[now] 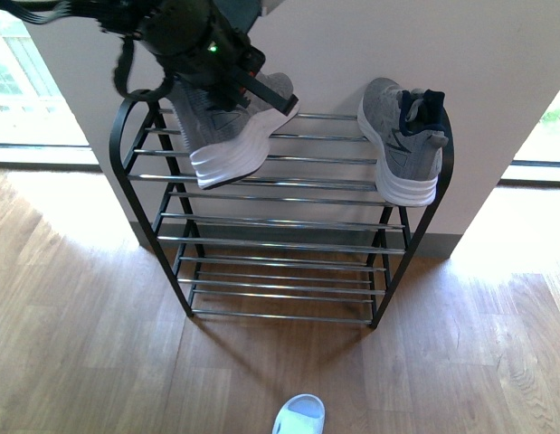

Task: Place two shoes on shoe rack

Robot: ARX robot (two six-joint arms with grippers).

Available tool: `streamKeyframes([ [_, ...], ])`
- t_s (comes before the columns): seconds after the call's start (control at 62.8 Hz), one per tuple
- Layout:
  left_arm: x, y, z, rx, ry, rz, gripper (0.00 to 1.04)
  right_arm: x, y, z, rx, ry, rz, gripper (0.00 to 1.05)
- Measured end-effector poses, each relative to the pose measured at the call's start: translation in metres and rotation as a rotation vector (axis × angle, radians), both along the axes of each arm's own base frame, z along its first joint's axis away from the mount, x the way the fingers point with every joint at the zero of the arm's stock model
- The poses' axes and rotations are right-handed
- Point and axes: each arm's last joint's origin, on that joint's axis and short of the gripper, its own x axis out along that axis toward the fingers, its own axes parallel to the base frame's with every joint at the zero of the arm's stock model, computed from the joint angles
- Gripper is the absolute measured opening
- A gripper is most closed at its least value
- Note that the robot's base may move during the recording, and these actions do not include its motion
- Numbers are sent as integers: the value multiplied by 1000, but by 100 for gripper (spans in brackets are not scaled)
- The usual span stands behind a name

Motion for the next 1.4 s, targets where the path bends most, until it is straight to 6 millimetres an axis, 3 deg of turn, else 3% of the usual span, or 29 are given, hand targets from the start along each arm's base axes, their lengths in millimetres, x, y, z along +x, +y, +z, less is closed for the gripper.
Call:
streamKeyframes([
  [0.223, 35, -41, -18, -17, 8, -44, 2, 0, 0, 0, 0, 0, 0, 96],
  [0.462, 47, -83, -18, -22, 4, -116, 2, 0, 0, 0, 0, 0, 0, 96],
  [0.685, 52, -101, -25, 8, 17, -128, 2, 0, 0, 0, 0, 0, 0, 96],
  [0.701, 53, -105, -31, 24, 21, -130, 18, 0, 0, 0, 0, 0, 0, 96],
  [0.971, 48, -101, -30, -14, -11, -74, 64, 0, 0, 0, 0, 0, 0, 96],
  [1.146, 34, -85, 7, -96, -110, 33, 94, 0, 0, 0, 0, 0, 0, 96],
  [1.306, 15, -54, 53, -155, -236, 168, 95, 0, 0, 0, 0, 0, 0, 96],
  [1.401, 0, -34, 70, -164, -284, 240, 95, 0, 0, 0, 0, 0, 0, 96],
])
